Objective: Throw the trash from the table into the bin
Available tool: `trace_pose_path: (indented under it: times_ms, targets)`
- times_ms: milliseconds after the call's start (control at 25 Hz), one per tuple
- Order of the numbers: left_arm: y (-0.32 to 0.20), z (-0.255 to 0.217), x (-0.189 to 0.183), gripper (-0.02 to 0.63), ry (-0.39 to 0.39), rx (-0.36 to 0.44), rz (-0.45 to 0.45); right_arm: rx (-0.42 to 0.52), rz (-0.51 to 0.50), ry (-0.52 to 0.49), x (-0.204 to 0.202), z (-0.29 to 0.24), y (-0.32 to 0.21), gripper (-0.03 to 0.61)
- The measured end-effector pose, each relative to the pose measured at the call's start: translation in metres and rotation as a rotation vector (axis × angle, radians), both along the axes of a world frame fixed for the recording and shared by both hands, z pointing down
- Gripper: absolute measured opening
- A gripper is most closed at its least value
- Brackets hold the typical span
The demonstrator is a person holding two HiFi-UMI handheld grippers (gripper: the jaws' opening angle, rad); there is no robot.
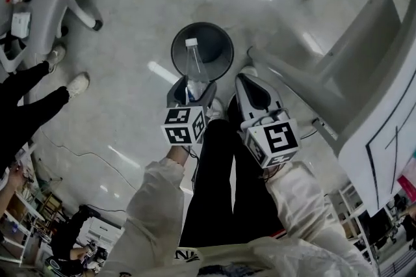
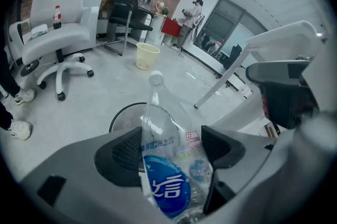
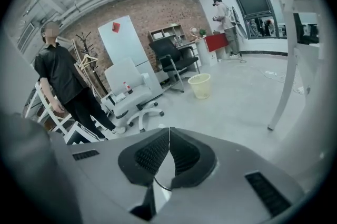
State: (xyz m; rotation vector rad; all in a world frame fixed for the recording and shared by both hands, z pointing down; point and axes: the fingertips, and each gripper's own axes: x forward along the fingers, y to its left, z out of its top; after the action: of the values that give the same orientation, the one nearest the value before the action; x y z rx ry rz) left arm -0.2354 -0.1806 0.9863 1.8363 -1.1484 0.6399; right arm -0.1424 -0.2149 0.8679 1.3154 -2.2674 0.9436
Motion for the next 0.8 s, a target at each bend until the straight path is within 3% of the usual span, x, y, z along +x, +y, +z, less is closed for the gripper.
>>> trace_pose_path:
  times_ms: [200,360,800]
  targets:
    - [-0.006,0.039,-0.001,0.354,-0.019,-0.008,-0.005,0.000,-0.009,0.021,0.007,0.040,-0.009,0.021]
    - [-0.001,0.071,-0.005,0.353,-0.024,-0.078,-0.027,-0.001,-0.028,0.014,0.009,0.065,-0.008,0.021]
    - [-0.015,0.128,0.001,0.353,-0.073,-0.156,0.045,0.005,-0.043,-0.007,0.008,0.112,-0.018,0.021]
